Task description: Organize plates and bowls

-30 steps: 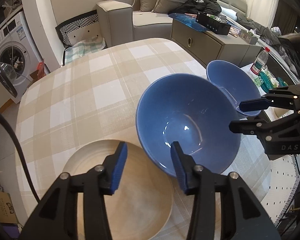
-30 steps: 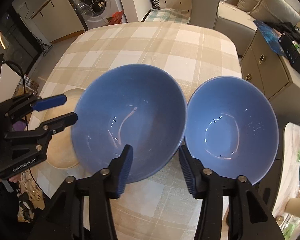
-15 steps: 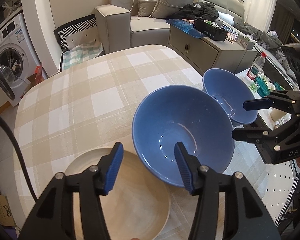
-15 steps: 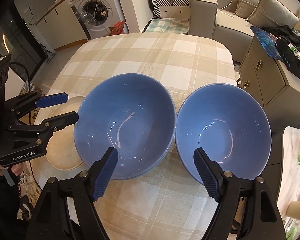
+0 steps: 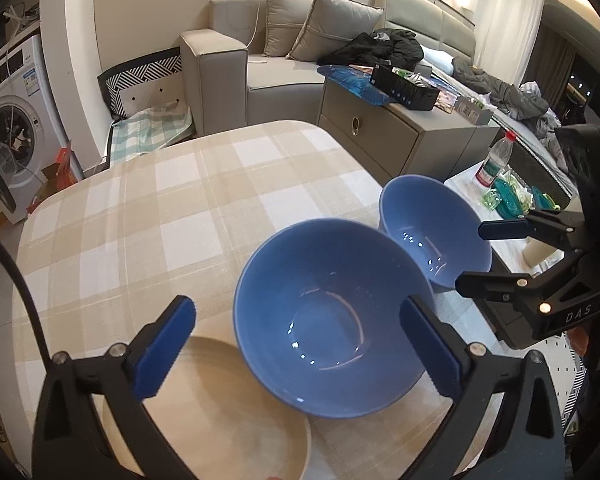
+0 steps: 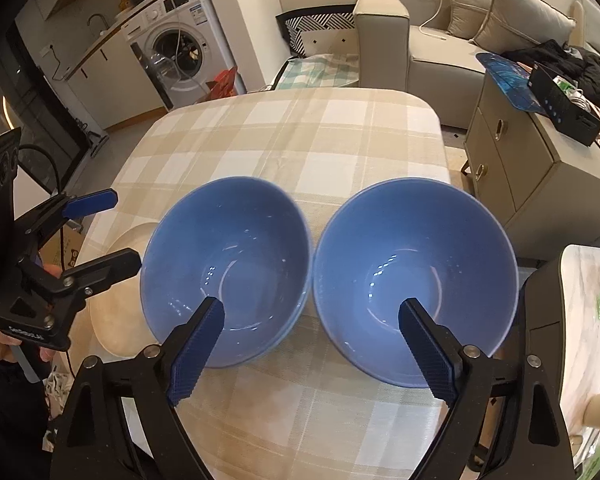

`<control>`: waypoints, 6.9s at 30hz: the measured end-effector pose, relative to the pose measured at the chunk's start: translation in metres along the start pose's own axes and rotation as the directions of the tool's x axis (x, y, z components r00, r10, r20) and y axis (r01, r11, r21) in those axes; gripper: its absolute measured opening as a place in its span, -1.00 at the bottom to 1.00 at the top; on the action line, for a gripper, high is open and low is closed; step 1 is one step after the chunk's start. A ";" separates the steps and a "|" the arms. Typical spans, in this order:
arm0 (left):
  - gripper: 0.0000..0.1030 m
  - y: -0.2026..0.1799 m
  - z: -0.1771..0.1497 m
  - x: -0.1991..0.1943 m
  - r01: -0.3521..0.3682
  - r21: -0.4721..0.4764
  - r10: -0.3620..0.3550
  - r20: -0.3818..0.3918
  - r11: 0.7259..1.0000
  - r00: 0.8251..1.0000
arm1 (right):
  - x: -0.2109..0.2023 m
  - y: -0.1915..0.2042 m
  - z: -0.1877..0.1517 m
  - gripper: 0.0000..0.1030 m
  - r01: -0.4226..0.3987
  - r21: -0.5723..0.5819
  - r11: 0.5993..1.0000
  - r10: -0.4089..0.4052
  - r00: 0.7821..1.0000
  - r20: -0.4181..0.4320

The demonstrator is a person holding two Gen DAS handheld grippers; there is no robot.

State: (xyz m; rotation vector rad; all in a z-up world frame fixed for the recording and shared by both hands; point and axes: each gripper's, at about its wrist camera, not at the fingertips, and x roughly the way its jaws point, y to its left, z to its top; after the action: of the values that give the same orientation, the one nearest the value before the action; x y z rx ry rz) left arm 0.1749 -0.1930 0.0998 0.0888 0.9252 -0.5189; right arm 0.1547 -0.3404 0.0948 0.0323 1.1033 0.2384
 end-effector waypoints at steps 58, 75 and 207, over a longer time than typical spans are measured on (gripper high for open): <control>0.81 -0.092 0.076 0.162 0.039 0.148 0.001 -0.259 0.988 0.966 | 0.048 -0.166 -0.046 0.71 0.047 0.370 0.928 -0.017 0.996 -0.084; -0.03 -0.099 0.077 0.176 0.071 0.171 -0.014 -0.316 0.983 0.949 | 0.060 -0.154 -0.045 -0.01 0.029 0.384 0.923 0.012 0.995 -0.103; -0.73 0.019 -0.021 0.028 -0.024 -0.002 0.023 -0.208 1.000 0.978 | 0.058 0.061 0.006 -0.63 0.073 -0.061 0.996 -0.084 0.975 -0.208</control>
State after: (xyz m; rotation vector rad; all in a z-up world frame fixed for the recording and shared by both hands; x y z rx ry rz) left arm 0.1818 -0.1811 0.0624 0.1524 1.1285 -0.4919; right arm 0.1743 -0.2687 0.0550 -0.0852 1.3055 0.2031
